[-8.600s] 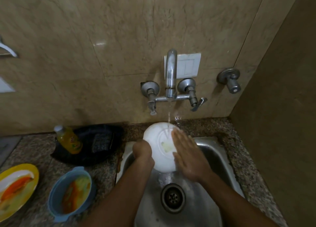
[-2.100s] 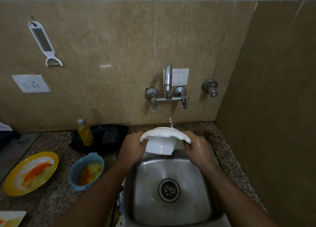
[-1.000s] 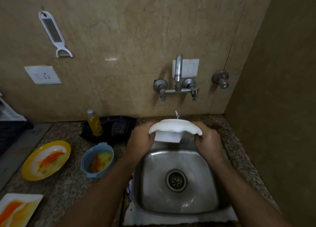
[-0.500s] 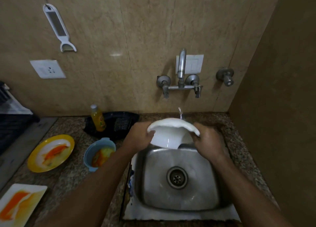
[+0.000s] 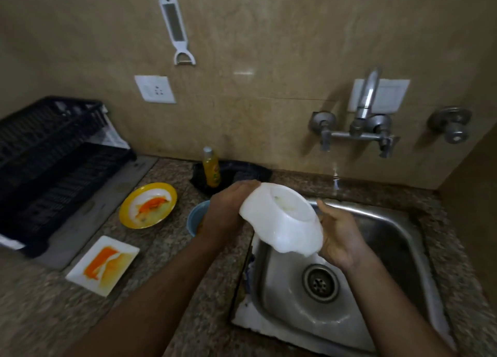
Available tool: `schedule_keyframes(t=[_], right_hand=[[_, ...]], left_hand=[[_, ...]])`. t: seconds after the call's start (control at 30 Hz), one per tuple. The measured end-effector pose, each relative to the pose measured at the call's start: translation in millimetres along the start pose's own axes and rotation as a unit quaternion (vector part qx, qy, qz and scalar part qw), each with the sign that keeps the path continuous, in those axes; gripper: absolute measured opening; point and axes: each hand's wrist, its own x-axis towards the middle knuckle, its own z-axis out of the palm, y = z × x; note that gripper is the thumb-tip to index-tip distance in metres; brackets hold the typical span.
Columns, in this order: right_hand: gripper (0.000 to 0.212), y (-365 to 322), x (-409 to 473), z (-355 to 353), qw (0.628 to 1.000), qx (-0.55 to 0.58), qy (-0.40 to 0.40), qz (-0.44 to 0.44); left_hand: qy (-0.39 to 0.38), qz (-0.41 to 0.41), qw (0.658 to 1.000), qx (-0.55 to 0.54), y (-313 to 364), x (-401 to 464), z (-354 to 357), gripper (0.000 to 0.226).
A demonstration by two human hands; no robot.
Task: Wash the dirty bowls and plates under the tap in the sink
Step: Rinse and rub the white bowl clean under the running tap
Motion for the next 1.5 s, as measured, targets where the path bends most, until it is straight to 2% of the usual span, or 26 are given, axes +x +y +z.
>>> schedule_keyframes(t=[0.17,0.27,0.33,0.37,0.43,0.47,0.53,0.6,0.67,0.8,0.97,1.1,1.3,1.5], right_hand=[[0.035,37,42,65,0.998,0.039,-0.039,0.009],[0.039,58,79,101,0.997,0.038,-0.072,0.004],[0.057,74,103,131,0.997,0.032,-0.075,-0.003],[0.076,81,115,145,0.997,0.027,-0.071,-0.009],[0.108,95,141,176,0.996,0.028,-0.086,-0.016],[0.112,103,155,193,0.995,0.022,-0.094,-0.024],[0.101,119,184,229,0.995,-0.012,-0.097,-0.038],[0.066,133,216,261,0.994,-0.032,-0.097,-0.047],[0.049,146,248,296,0.992,-0.052,-0.103,-0.050],[0.047,170,311,361,0.990,-0.069,-0.108,-0.062],[0.025,198,379,421,0.986,-0.123,-0.083,-0.081],[0.025,222,430,457,0.981,-0.147,-0.096,-0.079],[0.038,257,505,506,0.976,-0.185,-0.087,-0.072],[0.027,287,563,538,0.965,-0.240,-0.067,-0.088]], left_hand=[[-0.055,0.022,0.984,0.166,-56,-8,-73,0.050],[-0.156,-0.069,0.960,0.223,-108,-11,-133,0.065],[-0.222,-0.126,0.918,0.305,-155,-14,-178,0.083],[-0.239,-0.150,0.896,0.343,-177,-16,-201,0.089],[-0.236,-0.193,0.871,0.385,-217,-17,-247,0.090],[-0.226,-0.209,0.865,0.396,-237,-16,-269,0.088],[-0.209,-0.236,0.854,0.413,-276,-12,-308,0.083],[-0.197,-0.262,0.845,0.422,-314,-3,-339,0.081],[-0.195,-0.286,0.842,0.414,-348,8,-363,0.081],[-0.225,-0.331,0.830,0.387,-402,28,-390,0.083],[-0.247,-0.395,0.832,0.301,-439,29,-389,0.075],[-0.240,-0.398,0.844,0.268,-447,26,-384,0.065],[-0.235,-0.377,0.855,0.268,-457,23,-382,0.062],[-0.230,-0.372,0.866,0.243,-457,23,-380,0.055]])
